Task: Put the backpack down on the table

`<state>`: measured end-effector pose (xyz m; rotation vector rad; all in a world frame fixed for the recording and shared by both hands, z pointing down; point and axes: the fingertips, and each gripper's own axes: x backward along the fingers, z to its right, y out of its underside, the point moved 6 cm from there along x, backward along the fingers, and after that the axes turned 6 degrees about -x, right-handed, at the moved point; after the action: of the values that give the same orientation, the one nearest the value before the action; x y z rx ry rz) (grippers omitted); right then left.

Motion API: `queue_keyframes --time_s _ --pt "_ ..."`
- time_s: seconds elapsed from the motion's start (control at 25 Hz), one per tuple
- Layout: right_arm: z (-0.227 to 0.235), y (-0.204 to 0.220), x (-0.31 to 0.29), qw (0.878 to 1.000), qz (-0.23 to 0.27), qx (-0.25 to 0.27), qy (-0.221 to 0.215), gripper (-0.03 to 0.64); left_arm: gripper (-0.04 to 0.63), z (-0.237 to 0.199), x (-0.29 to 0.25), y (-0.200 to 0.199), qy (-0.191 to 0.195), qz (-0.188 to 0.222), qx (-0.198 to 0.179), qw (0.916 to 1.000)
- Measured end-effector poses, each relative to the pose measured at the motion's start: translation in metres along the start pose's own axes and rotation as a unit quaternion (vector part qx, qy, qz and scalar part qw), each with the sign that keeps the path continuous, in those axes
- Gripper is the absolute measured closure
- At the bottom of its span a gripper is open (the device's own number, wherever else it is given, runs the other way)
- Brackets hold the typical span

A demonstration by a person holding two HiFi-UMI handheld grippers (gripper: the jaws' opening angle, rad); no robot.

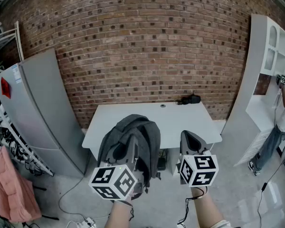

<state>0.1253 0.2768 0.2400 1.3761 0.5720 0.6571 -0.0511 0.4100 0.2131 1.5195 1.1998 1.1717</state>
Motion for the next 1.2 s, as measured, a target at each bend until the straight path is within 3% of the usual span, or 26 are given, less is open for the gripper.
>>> queue_keyframes --time_s 0.36,0.52,1.2 --pt "0.006 -0.002 -0.01 1.0 0.0 0.004 0.002 0.588 0.561 -0.027 -0.014 -0.007 -0.061 0.002 -0.046 0.9971" --pt "-0.002 -0.005 -0.017 0.999 0.013 -0.032 -0.016 0.586 0.56 -0.04 -0.014 -0.006 -0.078 -0.006 -0.055 0.9954" --pt "0.0 0.011 -0.032 0.999 -0.003 -0.043 0.018 0.586 0.56 -0.057 -0.026 0.014 -0.061 -0.017 -0.045 0.997"
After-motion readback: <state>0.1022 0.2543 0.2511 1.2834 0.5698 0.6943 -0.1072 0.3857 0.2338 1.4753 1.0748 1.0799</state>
